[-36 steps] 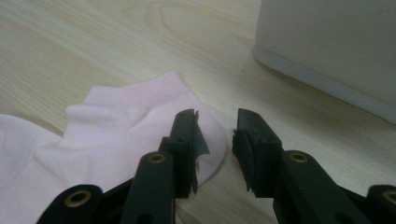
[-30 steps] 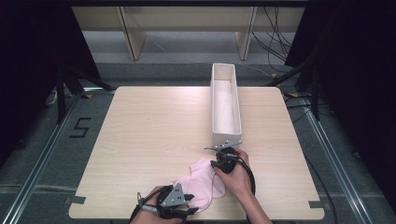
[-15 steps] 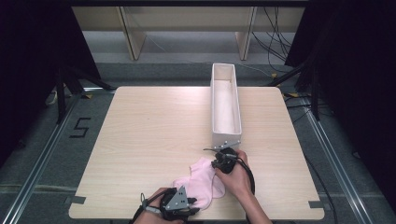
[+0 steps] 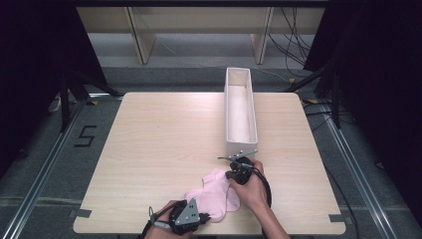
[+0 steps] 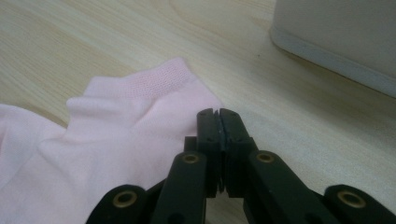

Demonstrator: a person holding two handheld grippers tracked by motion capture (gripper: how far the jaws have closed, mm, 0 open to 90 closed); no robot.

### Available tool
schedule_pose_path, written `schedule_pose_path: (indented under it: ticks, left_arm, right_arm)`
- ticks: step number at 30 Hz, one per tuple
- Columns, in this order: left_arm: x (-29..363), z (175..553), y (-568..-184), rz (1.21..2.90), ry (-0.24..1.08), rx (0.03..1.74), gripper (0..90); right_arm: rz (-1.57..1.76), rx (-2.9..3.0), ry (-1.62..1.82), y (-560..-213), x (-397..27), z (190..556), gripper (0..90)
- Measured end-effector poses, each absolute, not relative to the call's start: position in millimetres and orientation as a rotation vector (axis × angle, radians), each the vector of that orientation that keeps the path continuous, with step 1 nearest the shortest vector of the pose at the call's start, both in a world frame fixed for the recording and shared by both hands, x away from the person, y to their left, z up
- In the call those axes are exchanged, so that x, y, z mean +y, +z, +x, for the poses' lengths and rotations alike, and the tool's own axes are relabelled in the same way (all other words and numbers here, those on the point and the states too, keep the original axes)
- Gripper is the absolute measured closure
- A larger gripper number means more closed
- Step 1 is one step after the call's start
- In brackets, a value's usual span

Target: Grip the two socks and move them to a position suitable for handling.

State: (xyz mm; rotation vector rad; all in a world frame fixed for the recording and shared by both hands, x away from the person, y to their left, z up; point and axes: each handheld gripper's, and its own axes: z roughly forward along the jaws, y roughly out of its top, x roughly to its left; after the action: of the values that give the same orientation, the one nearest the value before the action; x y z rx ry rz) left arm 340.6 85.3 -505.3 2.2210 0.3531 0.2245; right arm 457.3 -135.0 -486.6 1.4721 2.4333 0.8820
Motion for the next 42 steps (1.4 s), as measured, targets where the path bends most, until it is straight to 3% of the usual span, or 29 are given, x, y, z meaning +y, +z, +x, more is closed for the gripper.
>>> schedule_pose_path:
  ticks: [10, 27, 42]
  left_arm:
    - [99, 346, -485, 2.188, 0.282, 0.33, 86.5]
    - [132, 370, -472, 2.154, 0.23, 0.359, 86.2]
    - [144, 380, -469, 2.153, 0.245, 0.314, 86.5]
  right_arm:
    - [1.48, 2.414, 0.958, -470, -141, 453, 88.3]
    - [1.409, 2.324, 1.075, -437, -162, 423, 88.2]
    - [1.423, 2.303, 1.118, -436, -168, 398, 88.2]
